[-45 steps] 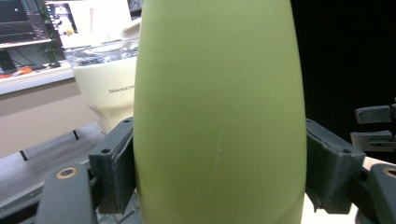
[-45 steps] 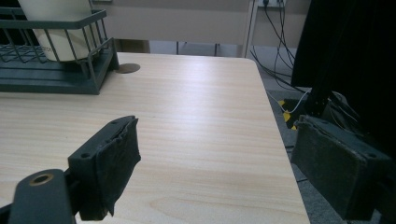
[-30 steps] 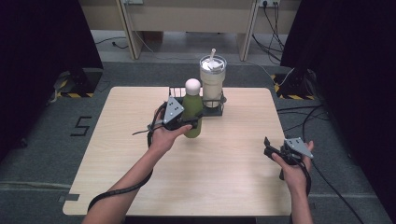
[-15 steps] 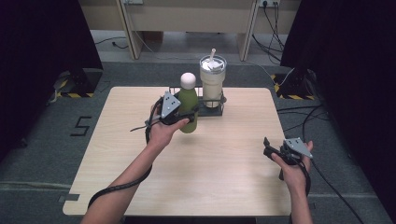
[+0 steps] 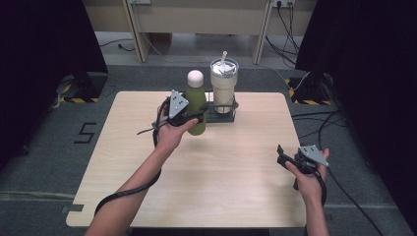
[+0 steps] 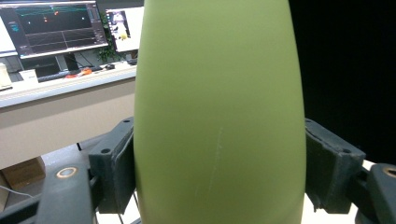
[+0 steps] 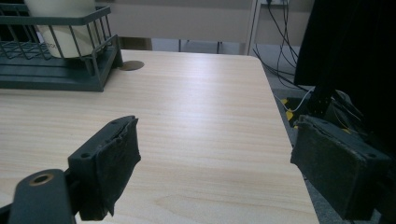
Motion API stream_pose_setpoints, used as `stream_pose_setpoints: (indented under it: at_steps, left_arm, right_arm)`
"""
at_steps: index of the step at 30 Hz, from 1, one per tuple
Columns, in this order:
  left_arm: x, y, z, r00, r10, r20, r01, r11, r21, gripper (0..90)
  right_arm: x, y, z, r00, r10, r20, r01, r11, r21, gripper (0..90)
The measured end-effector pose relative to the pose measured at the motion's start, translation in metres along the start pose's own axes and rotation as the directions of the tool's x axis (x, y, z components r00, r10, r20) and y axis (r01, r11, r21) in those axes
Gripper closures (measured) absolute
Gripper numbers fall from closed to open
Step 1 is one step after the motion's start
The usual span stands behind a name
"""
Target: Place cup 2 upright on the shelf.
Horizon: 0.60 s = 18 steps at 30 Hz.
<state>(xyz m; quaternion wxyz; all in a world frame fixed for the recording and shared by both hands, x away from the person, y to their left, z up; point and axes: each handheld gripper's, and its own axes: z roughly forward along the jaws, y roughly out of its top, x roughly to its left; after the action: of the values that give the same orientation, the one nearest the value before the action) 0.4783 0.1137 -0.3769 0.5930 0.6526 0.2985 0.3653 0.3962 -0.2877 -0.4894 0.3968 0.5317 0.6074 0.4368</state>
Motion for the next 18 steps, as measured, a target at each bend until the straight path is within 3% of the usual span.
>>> stream_pose_setpoints:
  at_steps: [18]
  left_arm:
    - [0.007, 0.01, 0.011, 0.9996, -0.017, -0.024, 0.017, 0.9998, -0.012, 22.8]
  right_arm:
    - [0.0, -0.001, 0.0, 1.0, -0.003, -0.005, 0.003, 1.0, 0.002, 14.8]
